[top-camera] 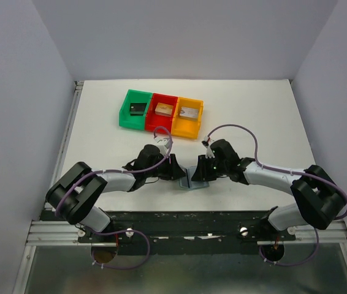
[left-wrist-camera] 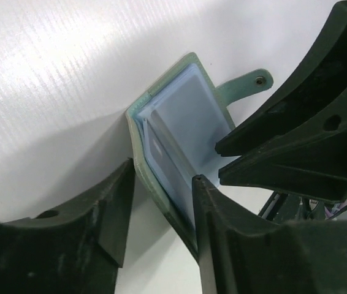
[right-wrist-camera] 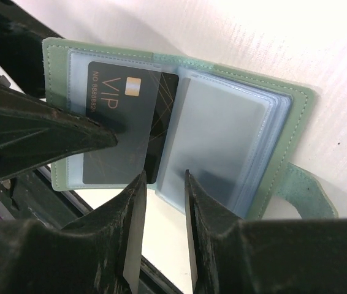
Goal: Take the credit cards out of the card holder
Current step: Open the card holder at the center of the board.
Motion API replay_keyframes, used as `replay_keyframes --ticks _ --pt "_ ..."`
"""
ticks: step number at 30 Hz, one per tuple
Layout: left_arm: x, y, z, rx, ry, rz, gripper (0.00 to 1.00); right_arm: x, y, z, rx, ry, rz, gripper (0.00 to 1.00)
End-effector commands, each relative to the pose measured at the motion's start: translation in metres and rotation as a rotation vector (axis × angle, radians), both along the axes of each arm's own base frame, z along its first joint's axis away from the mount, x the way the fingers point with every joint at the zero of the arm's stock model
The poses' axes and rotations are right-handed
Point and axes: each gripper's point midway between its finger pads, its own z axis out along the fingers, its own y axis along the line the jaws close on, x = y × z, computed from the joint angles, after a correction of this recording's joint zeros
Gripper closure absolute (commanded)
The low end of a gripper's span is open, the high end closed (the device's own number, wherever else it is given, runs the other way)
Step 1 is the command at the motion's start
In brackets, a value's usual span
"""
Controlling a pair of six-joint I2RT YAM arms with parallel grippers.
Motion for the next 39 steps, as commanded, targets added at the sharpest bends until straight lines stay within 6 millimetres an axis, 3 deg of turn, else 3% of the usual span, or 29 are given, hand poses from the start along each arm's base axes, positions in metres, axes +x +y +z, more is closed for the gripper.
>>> replay_keyframes --ticks 1,14,27,32,39 --pt "0.008 0.007 0.001 0.065 -0.022 0.012 0.45 0.000 0.002 0.001 0.028 -0.005 0.007 0.62" --pt "0.024 0.030 -0.003 0.176 -0.009 0.109 0.43 0.000 0.001 0.009 0.035 -0.023 0.004 0.62" --pt "0.047 0.025 -0.001 0.262 -0.028 0.097 0.50 -0.008 -0.008 -0.002 -0.007 0.008 -0.001 0.62" --pt "0.051 0.036 -0.001 0.311 -0.034 0.128 0.44 -0.007 -0.009 0.001 -0.007 -0.005 -0.001 0.62" --pt "0.047 0.060 0.019 0.341 -0.068 0.216 0.33 -0.006 -0.008 0.003 -0.012 -0.009 0.008 0.62"
